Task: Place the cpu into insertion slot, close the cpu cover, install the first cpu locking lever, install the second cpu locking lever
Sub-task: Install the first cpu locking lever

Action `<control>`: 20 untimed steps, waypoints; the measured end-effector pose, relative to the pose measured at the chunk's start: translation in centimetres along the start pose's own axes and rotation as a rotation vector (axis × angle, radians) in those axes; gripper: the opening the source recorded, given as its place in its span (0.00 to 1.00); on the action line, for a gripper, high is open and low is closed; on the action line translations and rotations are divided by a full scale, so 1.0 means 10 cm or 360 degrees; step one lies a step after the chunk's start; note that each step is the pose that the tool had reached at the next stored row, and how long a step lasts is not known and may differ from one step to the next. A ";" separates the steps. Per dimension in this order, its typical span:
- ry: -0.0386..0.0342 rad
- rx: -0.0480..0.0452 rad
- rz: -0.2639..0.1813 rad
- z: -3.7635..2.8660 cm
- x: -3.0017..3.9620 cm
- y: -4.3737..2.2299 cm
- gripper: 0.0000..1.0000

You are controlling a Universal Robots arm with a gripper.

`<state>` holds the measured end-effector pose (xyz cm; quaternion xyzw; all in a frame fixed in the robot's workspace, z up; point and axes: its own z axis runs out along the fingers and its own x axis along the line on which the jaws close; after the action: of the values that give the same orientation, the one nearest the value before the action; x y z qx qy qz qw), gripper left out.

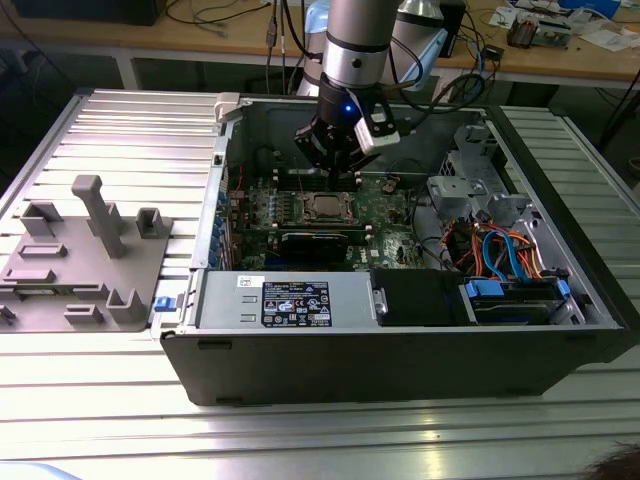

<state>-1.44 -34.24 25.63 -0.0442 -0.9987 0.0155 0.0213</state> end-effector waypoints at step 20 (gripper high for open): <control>-0.0003 0.0004 -0.0099 0.000 0.000 0.000 0.11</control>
<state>-1.44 -34.24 25.63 -0.0131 -0.9996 0.0162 0.0207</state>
